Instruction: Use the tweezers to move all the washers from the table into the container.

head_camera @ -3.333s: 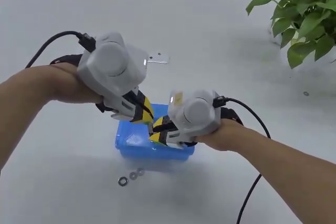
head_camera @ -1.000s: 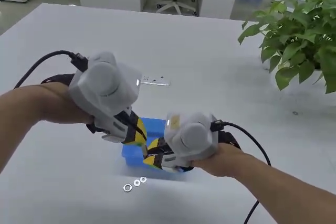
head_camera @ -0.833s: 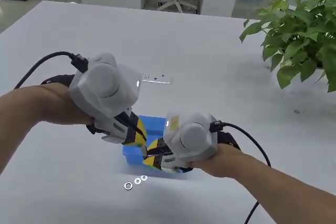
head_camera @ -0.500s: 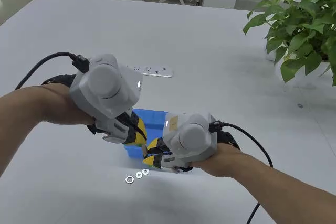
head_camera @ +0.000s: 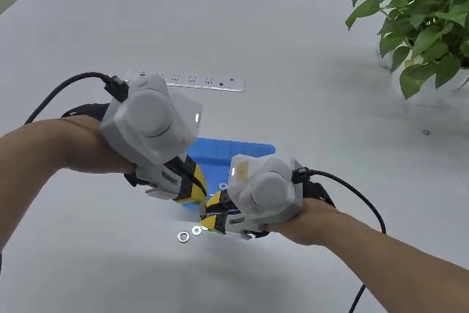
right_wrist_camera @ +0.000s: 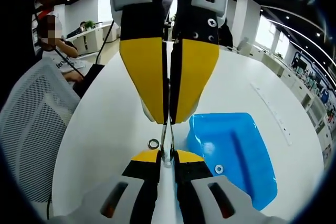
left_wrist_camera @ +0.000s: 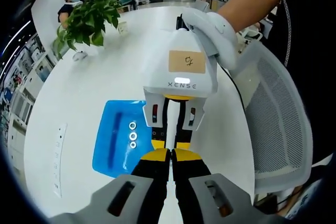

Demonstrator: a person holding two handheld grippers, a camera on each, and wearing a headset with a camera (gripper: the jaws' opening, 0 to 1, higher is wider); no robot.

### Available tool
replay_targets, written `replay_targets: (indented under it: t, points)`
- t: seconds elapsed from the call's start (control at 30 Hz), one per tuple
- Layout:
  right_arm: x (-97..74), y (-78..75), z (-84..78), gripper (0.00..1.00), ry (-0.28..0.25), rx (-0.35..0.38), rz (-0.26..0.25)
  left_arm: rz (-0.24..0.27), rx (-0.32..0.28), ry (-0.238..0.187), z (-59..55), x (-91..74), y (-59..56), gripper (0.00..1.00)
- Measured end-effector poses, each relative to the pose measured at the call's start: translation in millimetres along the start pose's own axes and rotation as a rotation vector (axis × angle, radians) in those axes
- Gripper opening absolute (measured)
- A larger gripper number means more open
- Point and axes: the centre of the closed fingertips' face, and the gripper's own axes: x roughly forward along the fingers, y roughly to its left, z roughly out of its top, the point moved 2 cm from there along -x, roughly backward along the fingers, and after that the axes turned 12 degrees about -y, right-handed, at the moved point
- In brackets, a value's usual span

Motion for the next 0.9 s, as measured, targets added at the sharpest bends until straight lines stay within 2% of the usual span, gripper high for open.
replay_targets:
  t: [0.57,0.9]
  points:
    - [7.1,1.4,-12.6,0.12,0.006,0.012,0.017,-0.018,-0.023,0.006,-11.8,11.7,0.8,0.05]
    - [8.7,-0.5,-13.1,0.12,-0.006,0.026,0.011,-0.012,-0.033,-0.011,-10.9,10.7,4.0,0.05]
